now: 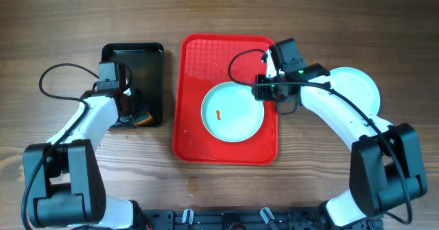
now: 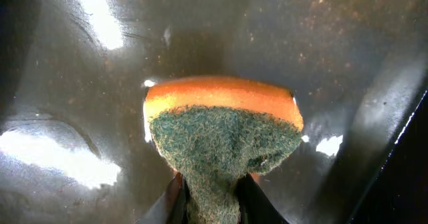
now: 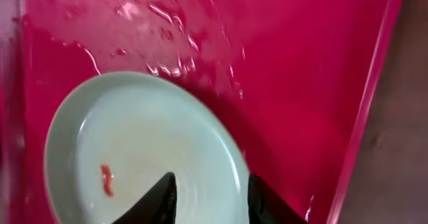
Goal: Clean dirty plates on tray and stack at the side
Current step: 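Move the right gripper to the top plate and grip its rim, then pull the plate toward the tray center with the right gripper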
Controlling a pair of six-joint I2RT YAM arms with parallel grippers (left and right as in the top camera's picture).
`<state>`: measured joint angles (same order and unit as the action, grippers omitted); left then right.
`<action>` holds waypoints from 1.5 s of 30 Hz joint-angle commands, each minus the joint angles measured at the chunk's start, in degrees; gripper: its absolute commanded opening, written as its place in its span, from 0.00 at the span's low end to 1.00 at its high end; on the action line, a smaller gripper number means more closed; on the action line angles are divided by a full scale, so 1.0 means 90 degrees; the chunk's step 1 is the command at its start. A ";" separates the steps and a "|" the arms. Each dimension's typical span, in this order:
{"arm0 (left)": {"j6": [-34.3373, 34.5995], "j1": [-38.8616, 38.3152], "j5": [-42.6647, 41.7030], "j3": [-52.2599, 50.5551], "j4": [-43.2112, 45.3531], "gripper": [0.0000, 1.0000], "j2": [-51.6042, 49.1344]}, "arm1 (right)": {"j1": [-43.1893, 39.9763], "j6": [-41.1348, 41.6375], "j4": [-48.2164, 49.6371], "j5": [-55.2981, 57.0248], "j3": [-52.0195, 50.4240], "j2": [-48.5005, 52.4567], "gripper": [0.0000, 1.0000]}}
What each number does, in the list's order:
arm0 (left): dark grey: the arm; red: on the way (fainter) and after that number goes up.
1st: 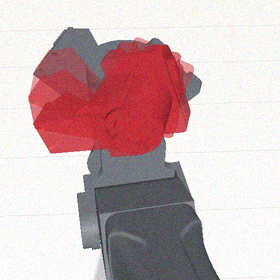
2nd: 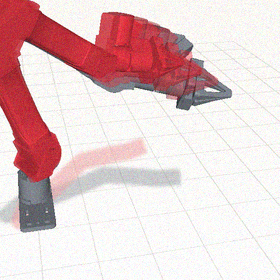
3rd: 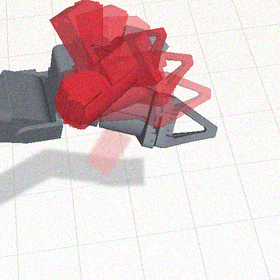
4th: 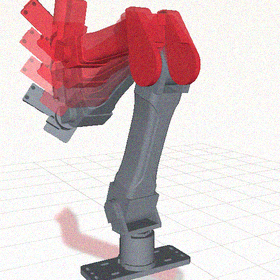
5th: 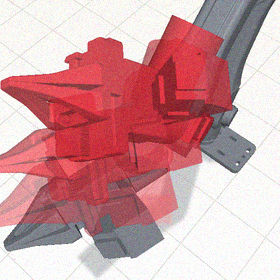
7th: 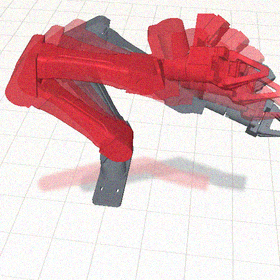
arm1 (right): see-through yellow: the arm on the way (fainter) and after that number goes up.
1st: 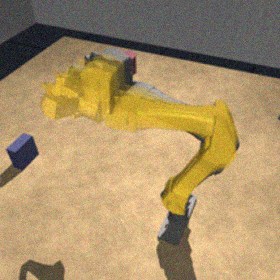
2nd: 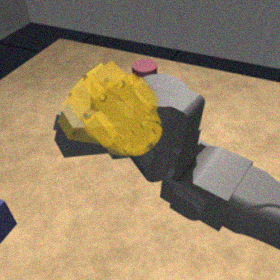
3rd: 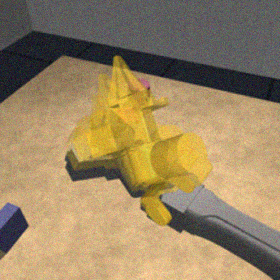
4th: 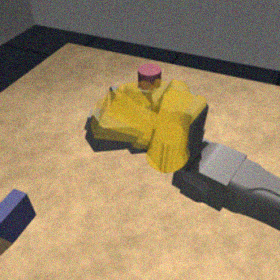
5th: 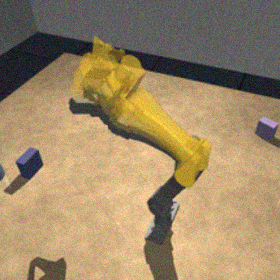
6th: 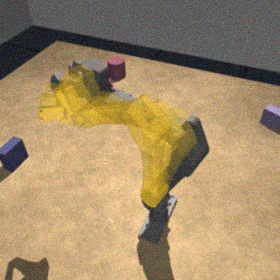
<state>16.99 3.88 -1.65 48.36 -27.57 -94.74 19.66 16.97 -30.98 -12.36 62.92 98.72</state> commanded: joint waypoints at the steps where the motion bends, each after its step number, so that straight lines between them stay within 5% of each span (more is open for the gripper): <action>1: -0.0032 0.0017 -0.0102 -0.0095 -0.0051 0.19 -0.0112 | -0.0007 -0.2052 0.0100 0.0223 -0.0049 -0.0032 0.35; 12: -0.0034 0.0017 -0.0102 -0.0095 -0.0051 0.19 -0.0112 | 0.0000 -0.2118 0.0022 -0.0058 -0.0539 0.0610 0.34; 14: -0.0034 0.0017 -0.0104 -0.0095 -0.0051 0.19 -0.0112 | 0.0000 -0.1965 0.0100 -0.0058 -0.0590 0.0780 0.27; 15: -0.0034 0.0017 -0.0102 -0.0095 -0.0051 0.19 -0.0112 | 0.0000 -0.1802 0.0109 -0.0058 -0.0590 0.0850 0.18; 19: -0.0034 0.0017 -0.0112 -0.0095 -0.0056 0.17 -0.0112 | -0.0002 -0.0911 0.0107 -0.0058 -0.0566 0.0835 0.07; 25: -0.0036 0.0017 -0.0459 -0.0092 -0.0058 0.17 -0.0092 | -0.0002 0.1520 -0.0109 -0.0143 -0.0491 0.0627 0.04; 30: -0.0036 0.0017 -0.0459 -0.0080 -0.0185 0.18 0.0097 | -0.0002 0.2239 -0.0129 -0.0585 -0.0491 0.0559 0.04; 35: -0.0041 0.0017 -0.0452 -0.0080 -0.0345 0.25 0.0505 | -0.0007 0.1576 -0.0063 -0.0478 -0.0491 0.0554 0.36; 41: -0.0034 0.0015 -0.0313 -0.0085 -0.0245 0.35 0.0707 | -0.0015 -0.0036 0.0474 0.0228 -0.0491 0.0554 0.31; 45: -0.0022 0.0010 -0.0316 -0.0097 -0.0189 0.37 0.0503 | -0.0012 -0.0075 0.0486 0.0233 -0.0491 0.0554 0.25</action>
<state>16.99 3.88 -4.43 48.10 -29.93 -89.19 19.62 20.84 -26.81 -12.40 58.52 104.14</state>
